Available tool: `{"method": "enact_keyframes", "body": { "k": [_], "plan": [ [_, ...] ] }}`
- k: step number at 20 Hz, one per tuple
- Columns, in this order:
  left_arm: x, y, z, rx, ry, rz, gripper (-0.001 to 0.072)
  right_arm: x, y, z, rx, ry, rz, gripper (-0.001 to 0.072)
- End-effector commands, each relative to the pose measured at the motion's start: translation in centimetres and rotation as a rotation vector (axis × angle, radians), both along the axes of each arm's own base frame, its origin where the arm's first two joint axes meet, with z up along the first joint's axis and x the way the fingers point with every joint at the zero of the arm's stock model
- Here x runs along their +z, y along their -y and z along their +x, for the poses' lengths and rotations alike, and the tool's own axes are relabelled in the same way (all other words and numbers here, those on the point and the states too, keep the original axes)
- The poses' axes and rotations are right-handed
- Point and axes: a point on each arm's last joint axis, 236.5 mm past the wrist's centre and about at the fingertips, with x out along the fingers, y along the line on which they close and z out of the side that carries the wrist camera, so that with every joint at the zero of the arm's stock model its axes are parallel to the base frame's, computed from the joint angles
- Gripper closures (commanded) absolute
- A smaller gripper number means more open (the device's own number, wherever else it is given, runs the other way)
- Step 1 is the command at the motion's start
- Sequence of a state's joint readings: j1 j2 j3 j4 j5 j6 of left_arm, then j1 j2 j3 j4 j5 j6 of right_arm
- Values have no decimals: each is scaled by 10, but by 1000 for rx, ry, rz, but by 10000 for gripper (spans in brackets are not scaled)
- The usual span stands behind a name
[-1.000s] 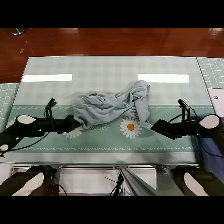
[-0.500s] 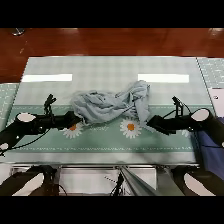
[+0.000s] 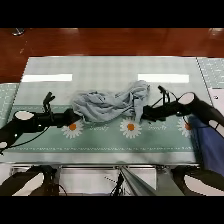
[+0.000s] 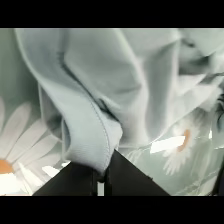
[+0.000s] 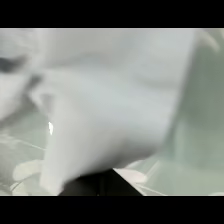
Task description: Fold the shirts.
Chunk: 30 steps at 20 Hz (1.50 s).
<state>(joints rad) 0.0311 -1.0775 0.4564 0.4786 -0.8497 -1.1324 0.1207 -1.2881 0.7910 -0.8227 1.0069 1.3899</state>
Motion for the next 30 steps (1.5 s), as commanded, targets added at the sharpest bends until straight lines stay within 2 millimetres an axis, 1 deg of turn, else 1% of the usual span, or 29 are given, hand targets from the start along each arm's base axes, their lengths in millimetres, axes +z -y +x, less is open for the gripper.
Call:
{"method": "enact_keyframes", "body": {
  "k": [1, 2, 3, 4, 5, 6, 7, 8, 9, 10, 11, 12, 13, 14, 15, 16, 17, 18, 20, 22, 23, 24, 26, 27, 28, 29, 30],
  "plan": [
    [88, 4, 44, -39, 204, -83, 679, 101, 1, 48, 90, 236, -31, 687],
    [142, 3, 65, -29, 331, -116, 679, 156, 8, 72, 68, 375, -55, 688],
    [205, -1, 83, -13, 481, -133, 679, 214, 15, 89, 44, 512, -72, 687],
    [271, -7, 92, -3, 638, -126, 679, 279, 23, 97, 20, 657, -91, 688],
    [330, -13, 93, -1, 781, -103, 679, 335, 30, 95, 3, 781, -108, 688],
    [388, -18, 85, 2, 918, -76, 679, 392, 39, 84, -11, 907, -132, 687],
    [445, -25, 71, 9, 1057, -43, 680, 438, 44, 66, -17, 1016, -153, 687],
    [492, -32, 53, 23, 1176, -6, 680, 480, 52, 42, -31, 1120, -177, 688],
    [536, -39, 30, 45, 1285, 34, 680, 514, 57, 16, -46, 1208, -187, 688],
    [570, -45, 7, 78, 1369, 76, 679, 544, 61, -14, -66, 1299, -184, 688],
    [595, -50, -14, 106, 1437, 132, 680, 564, 66, -42, -88, 1369, -189, 687],
    [615, -53, -37, 132, 1505, 206, 680, 578, 74, -70, -110, 1426, -207, 687],
    [630, -55, -59, 162, 1565, 297, 680, 588, 82, -97, -136, 1468, -225, 687],
    [639, -57, -79, 197, 1608, 397, 679, 596, 89, -120, -163, 1508, -241, 687],
    [643, -60, -95, 235, 1632, 506, 680, 603, 98, -143, -195, 1545, -261, 687],
    [640, -63, -108, 262, 1630, 602, 680, 607, 107, -161, -231, 1567, -277, 687],
    [634, -67, -117, 287, 1597, 677, 679, 607, 116, -175, -262, 1574, -300, 687],
    [621, -71, -123, 299, 1540, 731, 679, 603, 123, -185, -280, 1562, -322, 687],
    [591, -77, -129, 266, 1427, 818, 679, 578, 137, -195, -298, 1467, -383, 687],
    [559, -79, -128, 227, 1337, 788, 680, 541, 147, -195, -285, 1314, -437, 687],
    [535, -76, -124, 192, 1267, 748, 680, 522, 147, -190, -265, 1237, -451, 687],
    [507, -72, -117, 152, 1183, 689, 679, 502, 146, -183, -239, 1158, -464, 687],
    [446, -59, -94, 57, 1029, 528, 679, 464, 144, -161, -193, 1027, -481, 687],
    [414, -54, -80, 24, 949, 437, 679, 444, 144, -144, -183, 971, -495, 687],
    [381, -54, -66, -8, 887, 388, 680, 423, 145, -123, -172, 927, -510, 687],
    [349, -58, -51, -21, 842, 366, 679, 403, 144, -103, -169, 893, -516, 687],
    [315, -67, -30, 18, 786, 338, 679, 382, 143, -80, -169, 874, -516, 688]
  ]
}}
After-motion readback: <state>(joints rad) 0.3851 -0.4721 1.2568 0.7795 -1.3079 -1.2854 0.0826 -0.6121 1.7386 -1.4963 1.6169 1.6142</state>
